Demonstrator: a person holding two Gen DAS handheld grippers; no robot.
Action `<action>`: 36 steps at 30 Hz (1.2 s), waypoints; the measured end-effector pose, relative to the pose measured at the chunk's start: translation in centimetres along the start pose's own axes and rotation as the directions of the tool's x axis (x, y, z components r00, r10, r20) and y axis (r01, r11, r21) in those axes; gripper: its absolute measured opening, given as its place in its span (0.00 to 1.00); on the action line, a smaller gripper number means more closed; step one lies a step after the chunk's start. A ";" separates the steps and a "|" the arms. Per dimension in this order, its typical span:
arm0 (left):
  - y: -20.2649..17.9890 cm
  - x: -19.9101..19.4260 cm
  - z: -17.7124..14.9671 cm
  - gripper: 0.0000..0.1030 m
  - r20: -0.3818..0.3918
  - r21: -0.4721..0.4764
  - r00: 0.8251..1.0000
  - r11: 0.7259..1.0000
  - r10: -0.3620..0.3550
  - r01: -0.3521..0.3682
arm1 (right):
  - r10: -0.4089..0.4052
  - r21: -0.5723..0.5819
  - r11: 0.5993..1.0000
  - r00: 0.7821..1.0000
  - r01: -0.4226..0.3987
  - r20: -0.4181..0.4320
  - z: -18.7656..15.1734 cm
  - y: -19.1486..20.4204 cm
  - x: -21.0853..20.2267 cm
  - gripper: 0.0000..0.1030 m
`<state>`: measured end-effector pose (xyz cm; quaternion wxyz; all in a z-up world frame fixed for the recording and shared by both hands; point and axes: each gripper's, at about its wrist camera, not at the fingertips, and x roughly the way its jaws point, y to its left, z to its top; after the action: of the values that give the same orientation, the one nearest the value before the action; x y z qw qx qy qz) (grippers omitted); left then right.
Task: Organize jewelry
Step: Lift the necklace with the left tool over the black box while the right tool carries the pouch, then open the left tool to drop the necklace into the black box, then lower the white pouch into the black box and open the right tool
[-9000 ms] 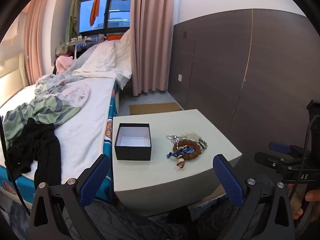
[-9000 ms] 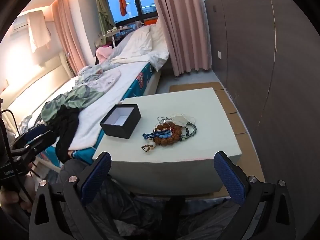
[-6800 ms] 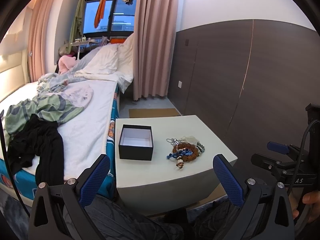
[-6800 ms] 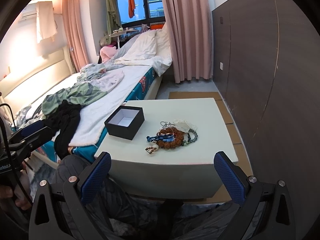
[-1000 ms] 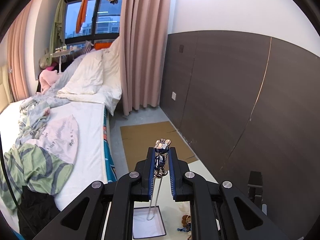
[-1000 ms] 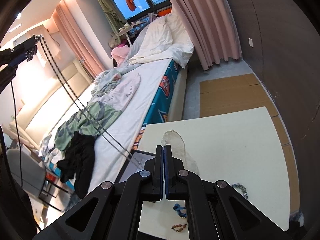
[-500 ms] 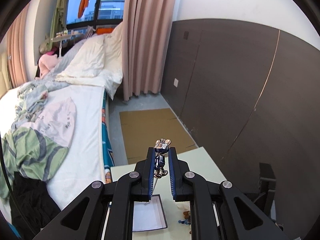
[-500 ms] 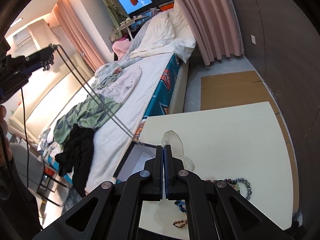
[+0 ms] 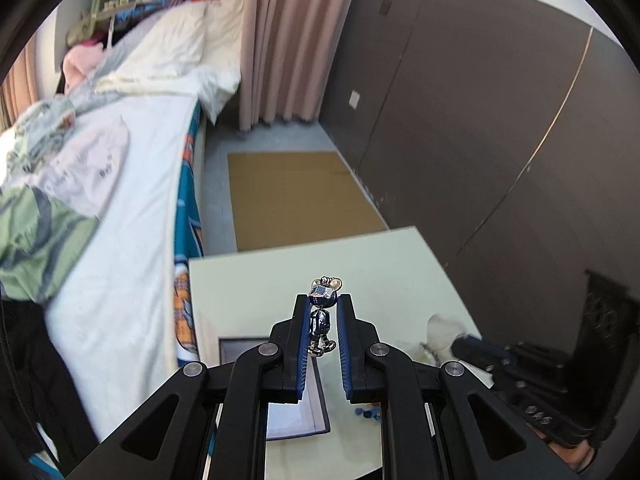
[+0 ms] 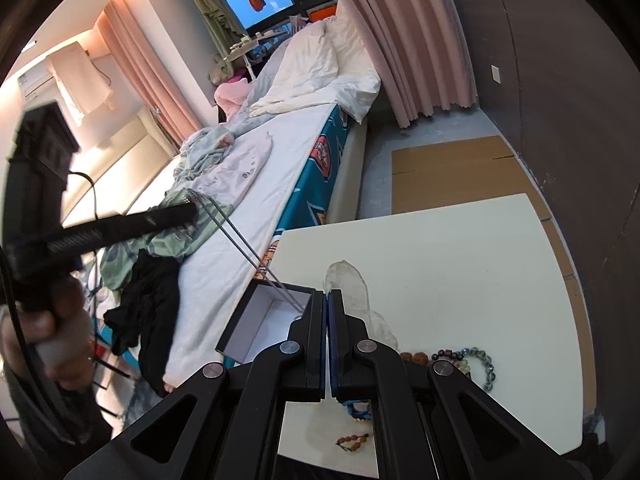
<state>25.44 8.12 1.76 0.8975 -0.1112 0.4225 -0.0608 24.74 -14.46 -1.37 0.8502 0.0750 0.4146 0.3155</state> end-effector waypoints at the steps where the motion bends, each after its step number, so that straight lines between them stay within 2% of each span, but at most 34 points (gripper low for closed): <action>1: 0.0 0.5 -0.3 0.13 -0.011 -0.002 1.000 1.000 0.000 0.000 | 0.001 0.001 1.000 1.000 -0.001 -0.001 -0.1 0.0 0.0 0.03; 6: 0.7 3.2 -1.9 0.14 -0.077 -0.034 0.997 0.999 -0.002 -0.001 | 0.005 -0.008 1.000 1.000 -0.005 -0.006 -0.2 0.4 -0.2 0.02; 12: 2.4 5.0 -3.1 0.15 -0.130 -0.120 0.991 0.992 -0.037 0.022 | 0.016 -0.025 1.000 1.000 -0.016 -0.009 0.1 1.4 -0.1 0.02; 14: 2.9 4.7 -3.2 0.29 -0.129 -0.144 0.991 0.989 -0.037 0.018 | 0.023 -0.032 0.999 1.000 -0.023 -0.010 0.2 1.8 0.1 0.02; 16: 3.7 3.5 -3.4 0.69 -0.092 -0.166 0.995 0.986 -0.030 0.015 | 0.030 -0.038 0.999 0.999 -0.030 -0.012 0.5 2.3 0.4 0.02; 18: 4.3 2.1 -3.6 0.77 -0.043 -0.179 0.999 0.984 -0.017 0.009 | 0.039 -0.044 0.998 0.999 -0.039 -0.014 0.8 2.9 0.7 0.03; 26: 8.3 -1.9 -4.9 0.77 -0.004 -0.267 1.000 0.963 0.026 -0.026 | 0.083 -0.086 0.992 0.996 -0.087 -0.043 1.7 6.0 3.3 0.03; 32: 9.9 -3.6 -6.0 0.77 0.014 -0.282 0.998 0.958 0.054 -0.048 | 0.106 -0.110 0.987 0.991 -0.115 -0.079 1.8 7.9 5.8 0.03; 36: 11.0 -4.2 -6.7 0.77 0.016 -0.296 0.998 0.953 0.067 -0.059 | 0.083 -0.126 0.987 0.991 -0.097 -0.108 1.3 8.2 7.8 0.03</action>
<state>17.75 18.64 -1.99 0.8777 -0.2311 0.4184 0.0331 25.33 -3.13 -2.47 0.8159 0.0216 0.4323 0.3835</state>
